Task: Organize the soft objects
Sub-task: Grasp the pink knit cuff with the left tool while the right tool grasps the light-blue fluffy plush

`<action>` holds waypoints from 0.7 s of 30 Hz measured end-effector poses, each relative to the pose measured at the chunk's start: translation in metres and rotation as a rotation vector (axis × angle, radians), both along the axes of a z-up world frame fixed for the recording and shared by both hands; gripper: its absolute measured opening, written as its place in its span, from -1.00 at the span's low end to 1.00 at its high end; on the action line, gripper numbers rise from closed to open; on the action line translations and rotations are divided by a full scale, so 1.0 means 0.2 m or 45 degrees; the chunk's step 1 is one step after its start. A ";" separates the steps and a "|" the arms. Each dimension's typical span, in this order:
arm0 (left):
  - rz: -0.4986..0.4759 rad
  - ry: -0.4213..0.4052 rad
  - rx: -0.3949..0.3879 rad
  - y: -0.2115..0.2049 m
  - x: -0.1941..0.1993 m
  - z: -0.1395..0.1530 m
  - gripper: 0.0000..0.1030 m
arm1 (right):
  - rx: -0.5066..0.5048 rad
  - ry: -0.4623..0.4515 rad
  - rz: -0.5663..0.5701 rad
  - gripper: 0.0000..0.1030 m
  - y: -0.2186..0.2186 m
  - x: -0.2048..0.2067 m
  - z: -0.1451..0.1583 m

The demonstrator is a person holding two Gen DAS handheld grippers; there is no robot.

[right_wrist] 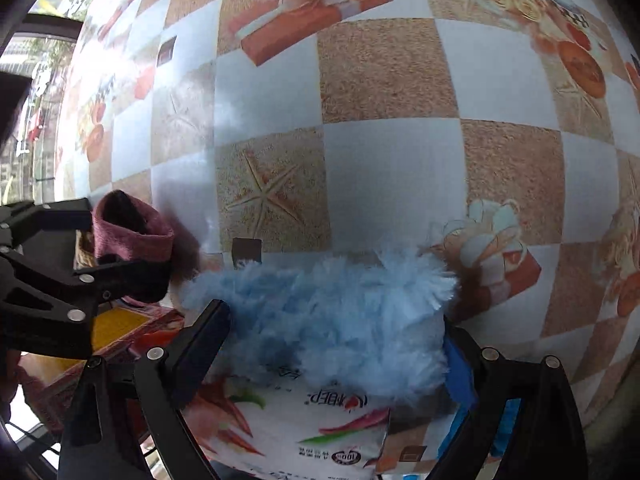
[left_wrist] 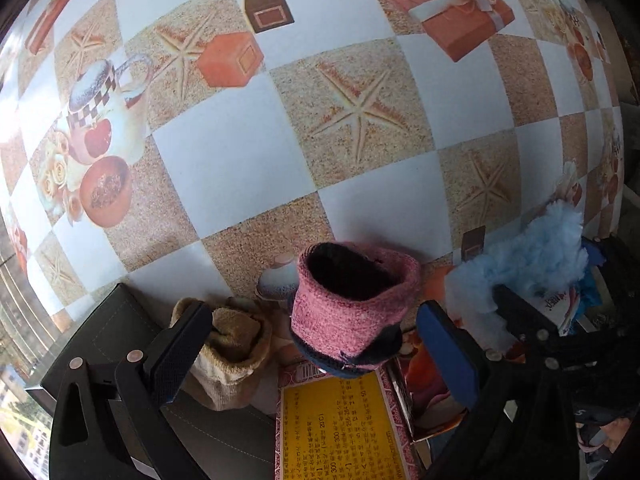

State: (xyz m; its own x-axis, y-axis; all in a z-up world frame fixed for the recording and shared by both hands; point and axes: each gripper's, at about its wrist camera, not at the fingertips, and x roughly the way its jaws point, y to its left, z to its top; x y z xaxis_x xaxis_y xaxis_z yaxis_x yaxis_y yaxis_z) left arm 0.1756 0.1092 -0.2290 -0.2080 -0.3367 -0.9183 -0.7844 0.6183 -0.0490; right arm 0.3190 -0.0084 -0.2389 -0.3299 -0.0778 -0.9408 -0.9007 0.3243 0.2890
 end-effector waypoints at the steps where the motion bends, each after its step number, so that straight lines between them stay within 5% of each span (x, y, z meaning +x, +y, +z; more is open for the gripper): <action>1: -0.005 -0.002 -0.003 -0.01 0.00 0.00 0.99 | -0.002 -0.015 0.024 0.84 0.00 -0.01 0.00; 6: -0.071 0.048 -0.051 0.01 0.11 -0.08 0.99 | 0.002 -0.060 0.051 0.51 -0.01 -0.03 0.01; 10: -0.136 0.094 -0.089 -0.01 0.18 -0.14 0.98 | 0.036 -0.026 0.002 -0.19 -0.04 0.04 0.04; 12: -0.194 0.133 -0.091 -0.04 0.21 -0.17 0.97 | 0.049 0.013 -0.053 -0.29 -0.05 0.09 0.05; 15: -0.288 0.158 -0.076 -0.08 0.27 -0.19 0.76 | 0.086 0.000 -0.091 -0.33 -0.08 0.13 0.10; 17: -0.311 0.149 -0.067 -0.10 0.30 -0.18 0.18 | 0.108 0.007 -0.120 -0.35 -0.09 0.17 0.13; 21: -0.278 0.127 -0.065 -0.10 0.34 -0.16 -0.14 | 0.151 0.007 -0.174 -0.37 -0.10 0.25 0.19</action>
